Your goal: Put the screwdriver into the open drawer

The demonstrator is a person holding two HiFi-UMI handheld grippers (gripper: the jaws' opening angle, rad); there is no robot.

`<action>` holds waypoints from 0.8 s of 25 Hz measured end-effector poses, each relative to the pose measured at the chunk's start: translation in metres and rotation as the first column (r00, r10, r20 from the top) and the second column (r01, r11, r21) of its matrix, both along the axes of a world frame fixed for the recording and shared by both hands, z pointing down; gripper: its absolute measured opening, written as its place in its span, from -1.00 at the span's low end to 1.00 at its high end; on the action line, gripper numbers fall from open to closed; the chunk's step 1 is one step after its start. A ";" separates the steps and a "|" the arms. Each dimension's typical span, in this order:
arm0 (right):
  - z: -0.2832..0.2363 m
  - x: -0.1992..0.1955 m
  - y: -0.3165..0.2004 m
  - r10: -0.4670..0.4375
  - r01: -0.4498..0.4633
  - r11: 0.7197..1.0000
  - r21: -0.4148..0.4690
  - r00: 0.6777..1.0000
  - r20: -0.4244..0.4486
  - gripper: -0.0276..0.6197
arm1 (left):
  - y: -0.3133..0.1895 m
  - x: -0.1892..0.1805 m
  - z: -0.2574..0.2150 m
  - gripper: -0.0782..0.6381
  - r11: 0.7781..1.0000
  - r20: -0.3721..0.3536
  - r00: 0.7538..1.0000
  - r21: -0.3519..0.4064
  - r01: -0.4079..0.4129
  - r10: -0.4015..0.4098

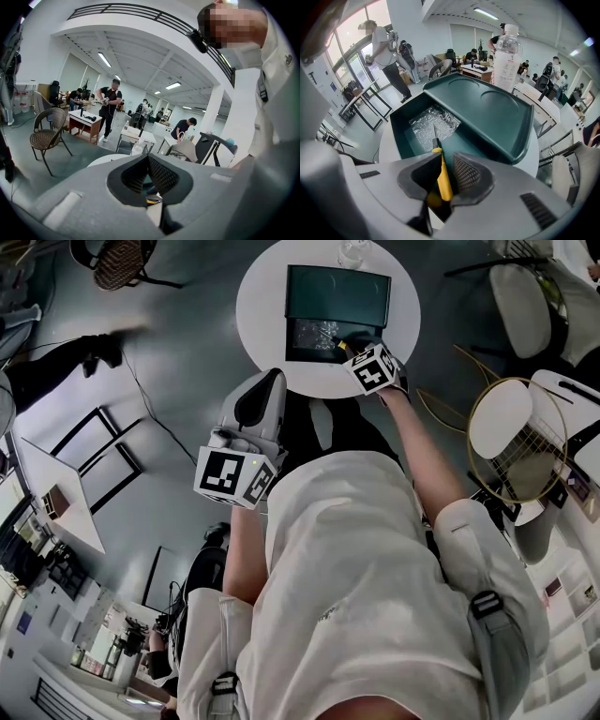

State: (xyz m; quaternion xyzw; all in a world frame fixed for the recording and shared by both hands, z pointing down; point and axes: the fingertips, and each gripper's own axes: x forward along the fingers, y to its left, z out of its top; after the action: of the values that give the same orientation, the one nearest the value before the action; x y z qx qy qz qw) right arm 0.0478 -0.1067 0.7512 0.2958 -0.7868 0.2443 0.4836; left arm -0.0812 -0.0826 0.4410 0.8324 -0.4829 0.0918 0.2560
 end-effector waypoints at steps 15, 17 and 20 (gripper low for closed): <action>-0.057 0.003 -0.017 0.010 -0.018 0.994 0.105 0.997 0.079 -0.77 | -0.004 0.006 -0.014 -0.75 0.999 0.003 1.000 0.049 -0.004 0.004; -0.071 0.003 -0.021 0.018 -0.031 0.991 0.129 0.995 0.099 -0.78 | -0.006 0.008 -0.016 -0.75 0.998 0.002 1.000 0.060 -0.010 0.009; -0.092 0.004 -0.025 0.026 -0.047 0.986 0.162 0.991 0.128 -0.80 | -0.009 0.013 -0.021 -0.75 0.997 0.000 1.000 0.078 -0.020 0.020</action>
State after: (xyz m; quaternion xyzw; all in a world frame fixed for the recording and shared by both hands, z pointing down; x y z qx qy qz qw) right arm 0.0519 -0.1315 0.6594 0.3330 -0.8275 0.2056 0.4026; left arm -0.0685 -0.0911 0.4200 0.8464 -0.4778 0.0750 0.2228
